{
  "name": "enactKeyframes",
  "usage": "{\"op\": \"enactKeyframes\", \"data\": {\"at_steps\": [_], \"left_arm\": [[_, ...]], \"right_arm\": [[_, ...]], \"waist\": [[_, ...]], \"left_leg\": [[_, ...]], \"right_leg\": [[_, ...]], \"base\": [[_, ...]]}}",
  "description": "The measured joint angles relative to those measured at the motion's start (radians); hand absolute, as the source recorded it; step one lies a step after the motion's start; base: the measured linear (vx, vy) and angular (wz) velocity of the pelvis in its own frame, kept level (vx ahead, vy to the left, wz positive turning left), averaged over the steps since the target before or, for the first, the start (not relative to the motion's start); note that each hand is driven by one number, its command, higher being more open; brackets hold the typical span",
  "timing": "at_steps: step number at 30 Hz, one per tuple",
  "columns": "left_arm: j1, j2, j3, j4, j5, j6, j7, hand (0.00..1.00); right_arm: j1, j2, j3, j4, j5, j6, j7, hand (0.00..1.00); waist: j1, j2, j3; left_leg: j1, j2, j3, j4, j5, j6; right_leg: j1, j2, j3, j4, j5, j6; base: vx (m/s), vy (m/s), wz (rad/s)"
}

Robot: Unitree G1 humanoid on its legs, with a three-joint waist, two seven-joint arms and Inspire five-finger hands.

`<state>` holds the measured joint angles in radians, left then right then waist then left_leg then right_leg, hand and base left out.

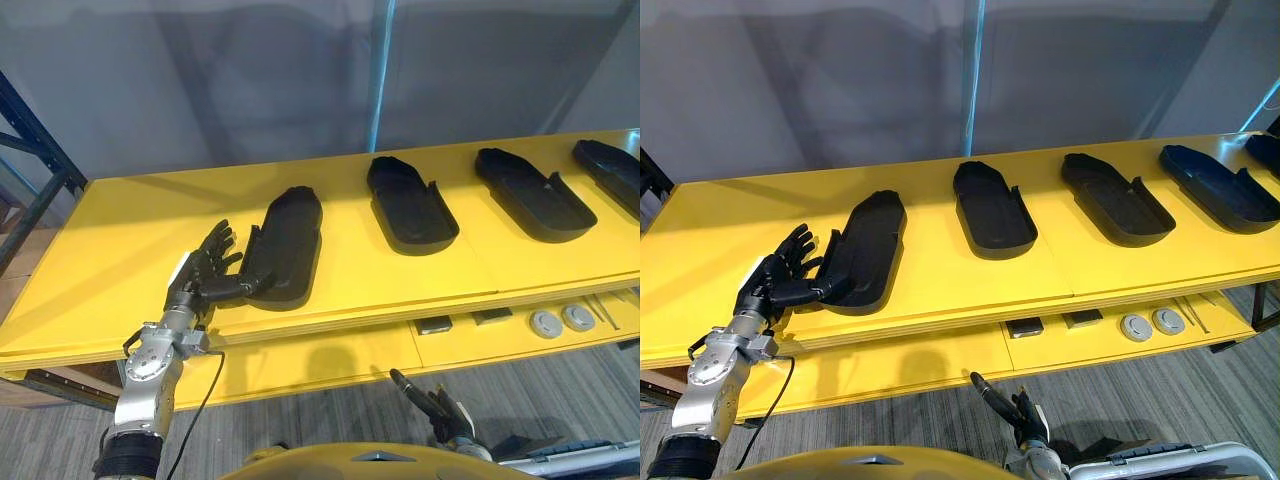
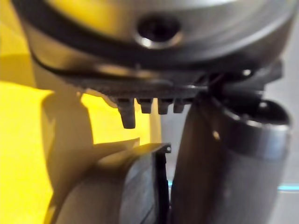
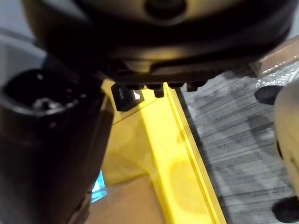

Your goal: Walk over and take three plastic housings, then place them on the shelf

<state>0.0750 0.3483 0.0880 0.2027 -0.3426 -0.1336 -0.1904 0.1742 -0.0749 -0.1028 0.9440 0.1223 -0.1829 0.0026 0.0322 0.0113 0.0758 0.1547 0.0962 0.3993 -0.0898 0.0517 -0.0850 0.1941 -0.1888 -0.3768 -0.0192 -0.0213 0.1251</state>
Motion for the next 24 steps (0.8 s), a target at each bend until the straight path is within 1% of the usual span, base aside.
{"op": "enactKeyframes", "data": {"at_steps": [2,5,15,20,22,23,24], "left_arm": [[-0.004,-0.001,-0.002,0.006,0.0,-0.001,0.019,1.0],[-0.039,-0.016,-0.015,0.038,0.0,-0.001,0.036,1.0],[-0.068,-0.033,-0.047,0.044,-0.002,-0.002,0.097,1.0],[-0.064,-0.046,-0.052,0.021,-0.002,-0.041,0.172,1.0],[-0.057,-0.061,-0.04,-0.02,0.003,-0.066,0.206,1.0],[-0.035,-0.082,-0.017,-0.085,0.028,-0.09,0.234,1.0],[-0.021,-0.094,-0.001,-0.124,0.035,-0.114,0.241,1.0]], "right_arm": [[-0.003,0.0,0.007,-0.001,0.0,0.0,-0.001,1.0],[-0.001,0.0,0.007,-0.001,0.0,0.0,-0.001,1.0],[-0.002,0.0,0.008,-0.001,0.0,0.0,0.002,1.0],[-0.004,0.002,0.008,-0.001,0.002,-0.001,0.019,1.0],[-0.003,0.001,0.008,-0.001,0.003,-0.001,0.022,1.0],[0.004,0.001,0.006,0.003,0.003,-0.002,0.032,1.0],[0.005,0.001,0.003,0.003,0.004,-0.002,0.033,1.0]], "waist": [[-0.01,-0.001,0.0],[-0.01,-0.003,-0.001],[-0.016,-0.007,-0.003],[-0.026,-0.014,-0.001],[-0.026,-0.018,0.0],[-0.027,-0.02,-0.001],[-0.025,-0.02,-0.001]], "left_leg": [[0.004,0.0,0.005,0.0,0.0,0.0],[0.01,0.0,0.008,0.0,0.0,0.0],[0.01,-0.005,0.009,0.0,0.0,0.0],[0.009,-0.006,0.007,0.0,0.0,0.0],[0.008,-0.006,0.004,0.0,0.0,0.0],[0.003,-0.005,0.003,0.001,0.0,0.0],[0.001,-0.005,0.001,0.001,0.0,0.0]], "right_leg": [[0.0,0.0,0.004,0.0,0.001,0.0],[-0.001,0.001,0.007,0.0,0.001,0.0],[-0.002,0.001,0.009,-0.001,0.002,0.0],[-0.001,0.001,0.009,-0.001,0.002,0.0],[0.0,0.0,0.008,0.0,0.002,0.0],[-0.001,0.0,0.01,0.003,0.002,-0.001],[-0.002,0.0,0.01,0.004,0.002,-0.001]], "base": [[0.0,0.016,-0.07],[-0.01,0.009,-0.02],[0.0,0.001,0.0],[0.0,0.0,0.0],[0.0,0.0,0.0],[0.0,0.0,0.04],[0.0,0.0,0.05]]}}
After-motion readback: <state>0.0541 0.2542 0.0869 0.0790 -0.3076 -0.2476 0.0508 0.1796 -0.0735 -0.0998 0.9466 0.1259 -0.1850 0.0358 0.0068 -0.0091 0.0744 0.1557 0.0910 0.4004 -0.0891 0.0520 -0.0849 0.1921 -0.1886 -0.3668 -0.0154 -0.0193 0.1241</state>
